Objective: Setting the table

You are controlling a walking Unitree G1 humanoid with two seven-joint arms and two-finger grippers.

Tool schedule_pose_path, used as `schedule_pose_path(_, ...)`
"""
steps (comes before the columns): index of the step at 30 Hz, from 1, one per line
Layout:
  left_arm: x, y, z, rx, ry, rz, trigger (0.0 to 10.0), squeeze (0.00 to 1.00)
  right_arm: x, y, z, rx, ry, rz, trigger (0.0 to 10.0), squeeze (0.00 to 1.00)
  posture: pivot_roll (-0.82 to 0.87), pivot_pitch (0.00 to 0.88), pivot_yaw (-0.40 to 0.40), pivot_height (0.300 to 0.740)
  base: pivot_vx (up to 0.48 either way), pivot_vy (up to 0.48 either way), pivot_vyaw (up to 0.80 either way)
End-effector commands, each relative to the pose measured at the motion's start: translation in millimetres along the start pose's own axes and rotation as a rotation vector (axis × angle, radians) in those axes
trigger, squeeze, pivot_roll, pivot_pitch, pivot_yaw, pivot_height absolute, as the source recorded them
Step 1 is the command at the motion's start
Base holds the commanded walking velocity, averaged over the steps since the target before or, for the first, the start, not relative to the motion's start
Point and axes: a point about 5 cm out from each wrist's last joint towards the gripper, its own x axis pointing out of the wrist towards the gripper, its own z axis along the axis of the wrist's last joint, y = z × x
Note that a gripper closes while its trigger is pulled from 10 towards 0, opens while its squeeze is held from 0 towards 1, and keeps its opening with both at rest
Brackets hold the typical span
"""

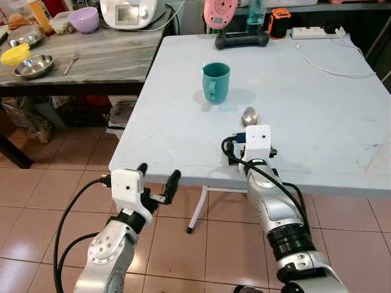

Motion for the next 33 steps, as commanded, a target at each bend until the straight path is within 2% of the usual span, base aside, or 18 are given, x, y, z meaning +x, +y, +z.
schedule_pose_path(1, -3.5, -2.0, 1, -0.005, 0.014, -0.035, 10.0, 0.0, 1.8, 2.4, 2, 0.003, -0.001, -0.004, 10.0, 0.0, -0.06, 0.158, 0.093, 0.74, 0.0, 0.0, 0.0)
schedule_pose_path(4, -6.1, -4.1, -1, -0.021, 0.031, -0.074, 10.0, 0.0, 4.0, 2.2, 0, 0.006, 0.006, -0.012, 10.0, 0.0, -0.06, 0.159, 0.094, 0.74, 0.0, 0.0, 0.0)
schedule_pose_path(5, -6.5, -4.1, 0, -0.012, 0.035, -0.077, 10.0, 0.0, 5.3, 1.4, -1, 0.007, 0.02, -0.018, 9.1, 0.0, -0.06, 0.162, 0.091, 0.74, 0.0, 0.0, 0.0)
schedule_pose_path(7, -6.5, -4.1, 0, -0.008, 0.035, -0.077, 10.0, 0.0, 5.7, 1.0, -1, 0.009, 0.026, -0.02, 9.1, 0.0, -0.06, 0.162, 0.091, 0.74, 0.0, 0.0, 0.0)
schedule_pose_path(8, -7.1, -3.8, 0, -0.003, 0.04, -0.082, 10.0, 0.0, 7.1, 0.2, -4, 0.011, 0.045, -0.025, 3.1, 0.0, -0.06, 0.166, 0.09, 0.74, 0.0, 0.0, 0.0)
schedule_pose_path(9, -7.4, -3.6, 0, -0.001, 0.043, -0.085, 10.0, 0.0, 7.4, -0.3, -5, 0.017, 0.054, -0.031, 1.3, 0.0, -0.06, 0.164, 0.089, 0.74, 0.0, 0.0, 0.0)
schedule_pose_path(10, -7.6, -3.4, 0, 0.0, 0.044, -0.086, 10.0, 0.0, 7.9, -0.5, -6, 0.029, 0.062, -0.031, 0.0, 0.0, -0.06, 0.164, 0.089, 0.74, 0.0, 0.0, 0.0)
schedule_pose_path(21, -9.8, -6.4, -1, -0.005, 0.056, -0.102, 10.0, 0.0, 5.4, -1.8, -20, 0.075, 0.148, -0.032, 0.0, 0.0, -0.06, 0.159, 0.092, 0.74, 0.0, 0.0, 0.0)
schedule_pose_path(33, -13.6, -8.2, 0, -0.029, 0.075, -0.17, 10.0, 0.0, 1.3, -14.3, -33, 0.08, 0.209, -0.062, 0.0, 0.0, -0.06, 0.161, 0.091, 0.74, 0.0, 0.0, 0.0)
